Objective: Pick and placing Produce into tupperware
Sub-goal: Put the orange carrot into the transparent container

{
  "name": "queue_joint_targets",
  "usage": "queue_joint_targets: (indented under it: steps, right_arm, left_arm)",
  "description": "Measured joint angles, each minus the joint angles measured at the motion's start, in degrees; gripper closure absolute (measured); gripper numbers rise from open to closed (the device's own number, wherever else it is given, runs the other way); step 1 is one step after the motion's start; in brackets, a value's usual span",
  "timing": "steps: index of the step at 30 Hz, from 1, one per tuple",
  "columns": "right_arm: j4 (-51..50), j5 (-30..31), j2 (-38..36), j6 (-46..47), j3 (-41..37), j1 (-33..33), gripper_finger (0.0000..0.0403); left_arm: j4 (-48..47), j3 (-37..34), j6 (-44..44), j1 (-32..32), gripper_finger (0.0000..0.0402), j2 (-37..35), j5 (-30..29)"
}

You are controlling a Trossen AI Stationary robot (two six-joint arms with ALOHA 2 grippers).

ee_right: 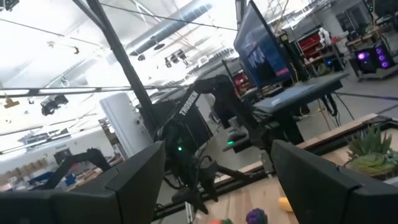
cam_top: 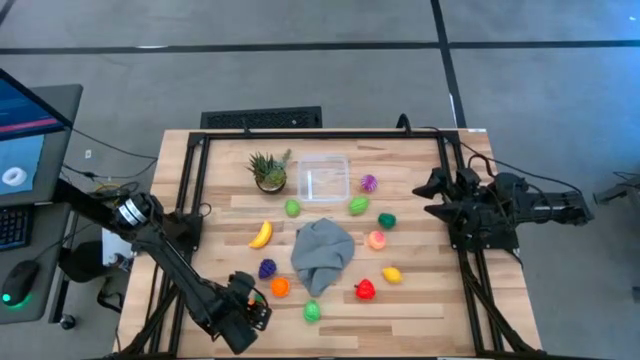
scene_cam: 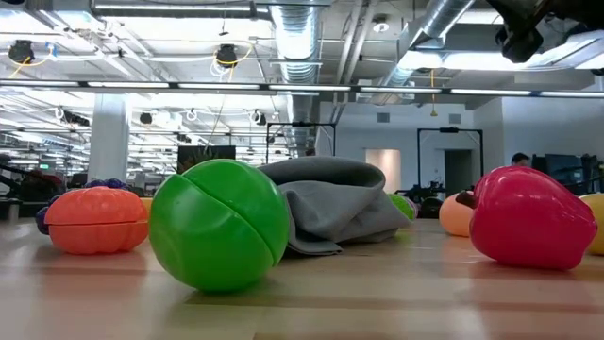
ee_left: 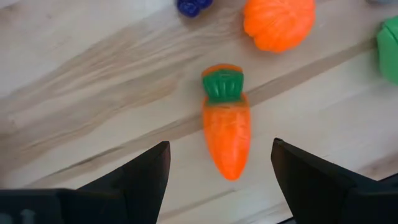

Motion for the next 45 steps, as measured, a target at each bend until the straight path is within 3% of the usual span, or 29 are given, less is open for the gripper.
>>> queue_joint_targets:
  steps: [11,16,26,45]
  right_arm:
    - [-2.10,0.14,0.01,-0.30,-0.02,-0.17,0.0085]
    - [-2.52,0.11,0.01,-0.31,0.00,-0.17,0.0085]
    - [-3.33,-0.38,-0.03,0.00,-0.02,0.09,0.0085]
    - [-4.21,-0.47,-0.03,0.04,-0.02,0.09,0.0085]
  left_arm:
    - [0.23,-0.33,1.91,3.35,0.0136,0.33,-0.90]
    - [2.04,-0.31,5.76,5.05,0.0136,2.93,3.09]
    - [8.31,-0.31,6.65,5.06,0.0136,7.45,4.97]
    - [8.44,-0.27,8.96,5.67,0.0136,9.06,5.98]
